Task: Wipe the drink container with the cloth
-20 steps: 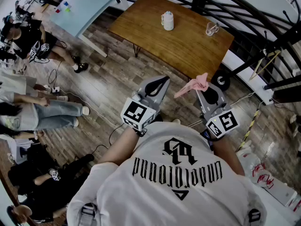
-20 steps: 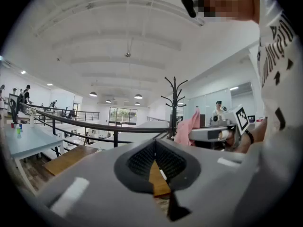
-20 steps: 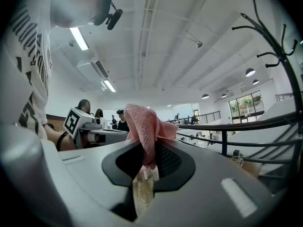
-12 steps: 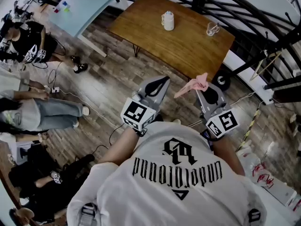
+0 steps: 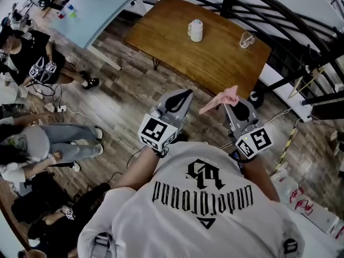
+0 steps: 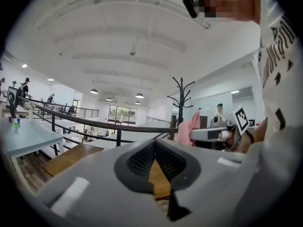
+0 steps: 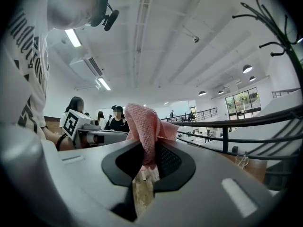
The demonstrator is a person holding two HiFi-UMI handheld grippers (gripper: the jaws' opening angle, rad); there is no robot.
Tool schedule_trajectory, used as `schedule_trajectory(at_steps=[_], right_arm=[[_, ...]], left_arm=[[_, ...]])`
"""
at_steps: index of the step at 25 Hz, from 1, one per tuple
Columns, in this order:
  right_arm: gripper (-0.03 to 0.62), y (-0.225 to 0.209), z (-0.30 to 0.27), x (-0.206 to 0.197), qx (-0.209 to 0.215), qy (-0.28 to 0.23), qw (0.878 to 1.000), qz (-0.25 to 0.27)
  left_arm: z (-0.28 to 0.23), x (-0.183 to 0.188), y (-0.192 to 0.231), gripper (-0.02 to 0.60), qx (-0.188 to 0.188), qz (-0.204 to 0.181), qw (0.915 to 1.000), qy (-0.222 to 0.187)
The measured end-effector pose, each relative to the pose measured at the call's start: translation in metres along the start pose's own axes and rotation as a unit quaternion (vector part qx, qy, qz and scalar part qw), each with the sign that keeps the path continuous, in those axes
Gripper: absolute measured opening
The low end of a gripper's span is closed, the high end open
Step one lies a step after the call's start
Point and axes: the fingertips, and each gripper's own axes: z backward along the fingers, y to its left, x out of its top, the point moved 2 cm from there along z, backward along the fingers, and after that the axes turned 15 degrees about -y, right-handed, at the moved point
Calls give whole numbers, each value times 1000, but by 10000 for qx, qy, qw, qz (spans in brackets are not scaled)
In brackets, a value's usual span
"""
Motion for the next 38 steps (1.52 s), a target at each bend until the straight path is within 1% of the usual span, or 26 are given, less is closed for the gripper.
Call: schedule_trajectory(at_steps=[4, 11, 16, 20, 24, 31, 34, 38], right_arm=[[46, -1, -43, -9, -95, 21, 10000, 1], [46, 10, -121, -24, -253, 16, 9997, -19], [46, 23, -149, -33, -310, 21, 9995, -16], [46, 17, -156, -40, -360, 107, 9993, -25], [46, -3, -164, -44, -416, 134, 9990, -102], [46, -55, -180, -40, -302, 149, 9993, -149], [46, -85, -173, -36, -251, 151, 9995, -149], [48, -128, -164, -33, -269, 133, 9994, -173]], left_arm=[[-3, 2, 40, 51, -118, 62, 9999, 17], [3, 9, 100, 51, -485, 154, 9986, 139], [15, 12, 133, 51, -512, 168, 9984, 159], [10, 3, 144, 51, -505, 271, 9981, 218], [-7, -2, 155, 51, -525, 282, 9980, 221], [-56, -6, 169, 51, -471, 244, 9984, 201], [-84, -15, 166, 51, -414, 241, 9987, 196], [-125, -27, 160, 51, -488, 159, 9985, 175]])
